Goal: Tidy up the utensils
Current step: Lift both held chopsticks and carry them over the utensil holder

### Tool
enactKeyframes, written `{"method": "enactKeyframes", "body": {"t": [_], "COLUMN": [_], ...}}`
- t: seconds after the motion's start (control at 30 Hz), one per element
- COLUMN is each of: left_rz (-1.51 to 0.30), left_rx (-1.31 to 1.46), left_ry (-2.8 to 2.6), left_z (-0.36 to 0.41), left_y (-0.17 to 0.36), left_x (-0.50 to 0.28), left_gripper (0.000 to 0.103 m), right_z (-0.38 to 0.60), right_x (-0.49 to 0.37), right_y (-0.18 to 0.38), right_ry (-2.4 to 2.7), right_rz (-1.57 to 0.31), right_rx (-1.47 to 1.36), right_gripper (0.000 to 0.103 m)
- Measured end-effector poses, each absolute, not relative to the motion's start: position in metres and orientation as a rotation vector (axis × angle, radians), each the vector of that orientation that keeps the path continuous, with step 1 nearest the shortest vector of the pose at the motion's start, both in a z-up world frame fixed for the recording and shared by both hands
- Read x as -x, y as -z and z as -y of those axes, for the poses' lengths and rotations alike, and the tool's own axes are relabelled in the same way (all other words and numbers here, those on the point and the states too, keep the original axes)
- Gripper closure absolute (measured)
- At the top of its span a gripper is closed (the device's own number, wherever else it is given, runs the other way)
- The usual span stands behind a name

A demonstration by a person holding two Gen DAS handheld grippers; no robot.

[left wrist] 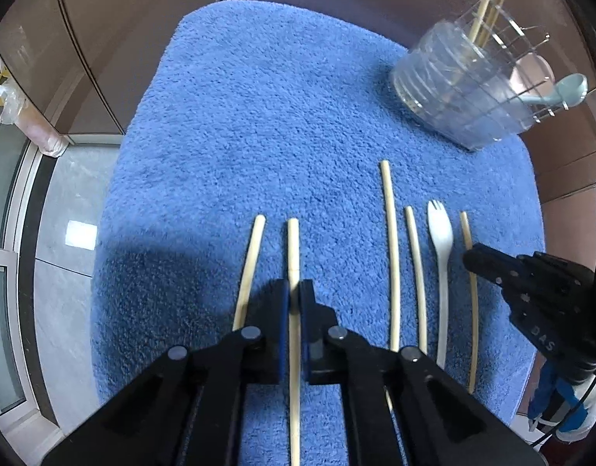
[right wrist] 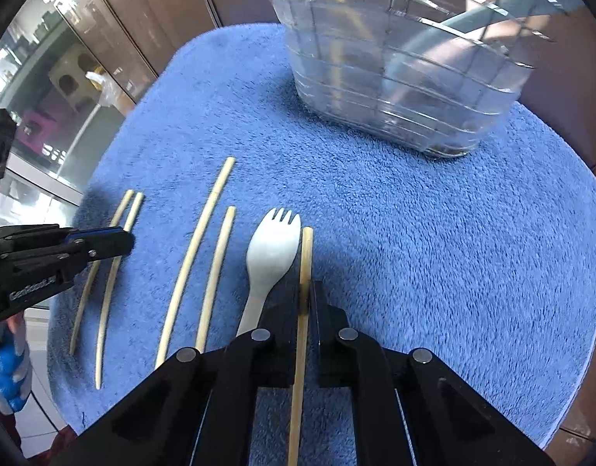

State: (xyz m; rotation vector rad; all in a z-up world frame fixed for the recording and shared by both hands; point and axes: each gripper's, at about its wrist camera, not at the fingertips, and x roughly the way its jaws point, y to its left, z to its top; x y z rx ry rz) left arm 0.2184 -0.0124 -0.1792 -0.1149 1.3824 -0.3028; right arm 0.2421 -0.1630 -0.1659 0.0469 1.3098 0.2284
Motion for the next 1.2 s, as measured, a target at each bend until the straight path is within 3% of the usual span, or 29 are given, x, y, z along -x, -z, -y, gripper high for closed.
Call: {"method": "enactKeyframes", "body": {"t": [0.83, 1.2], "left_rz": [-0.704, -0.467], "left_rx": [0.084, -0.003], "left_ry": [0.338, 0.337], "left_z": [0.012, 0.036], "left_y": [-0.002, -0.049], "left_x": [-0.055, -0.004], "left_gripper": [0.098, 0.098], "right_z": [0.199, 0.219], "right_x": [-0.051, -0.001], "right_y": [0.018, -0.025], "right_ry": [-0.312, -0.256], "right_rz": [-0.694, -0.545], "right_rx": [-0.134, -0.126], "right_gripper": [0.098, 0.098]}}
